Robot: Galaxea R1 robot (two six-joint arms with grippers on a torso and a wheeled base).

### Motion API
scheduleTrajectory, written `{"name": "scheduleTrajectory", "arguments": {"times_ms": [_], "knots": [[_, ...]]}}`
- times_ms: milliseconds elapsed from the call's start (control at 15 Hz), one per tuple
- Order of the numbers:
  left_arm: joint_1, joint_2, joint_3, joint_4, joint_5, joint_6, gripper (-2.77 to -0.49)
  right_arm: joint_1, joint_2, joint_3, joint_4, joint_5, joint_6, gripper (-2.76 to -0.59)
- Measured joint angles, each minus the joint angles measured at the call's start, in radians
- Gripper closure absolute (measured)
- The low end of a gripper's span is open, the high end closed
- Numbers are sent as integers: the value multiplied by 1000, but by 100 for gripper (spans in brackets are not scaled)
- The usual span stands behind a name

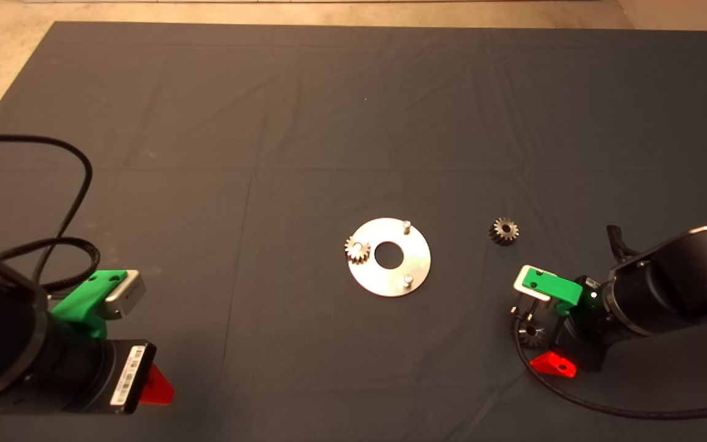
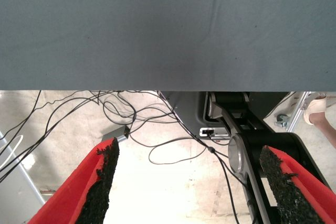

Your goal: Install three planetary gears onto the carrier pins

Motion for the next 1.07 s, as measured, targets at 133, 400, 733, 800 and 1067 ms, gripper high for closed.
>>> {"name": "scheduleTrajectory", "arguments": {"times_ms": [133,400,733,800,1067], "knots": [[5,0,1,0,0,0,-189,-1,11,-17,-6,0,0,-275],[13,0,1,-1,0,0,-189,-17,38,-44,-10,-1,-1,-265],[18,0,2,-1,0,0,-189,-18,61,-67,-14,-1,-3,-240],[18,0,2,-1,0,0,-189,-20,63,-68,-14,0,-3,-238],[19,0,2,-1,0,0,-189,-27,65,-73,-15,-1,-3,-225]]}}
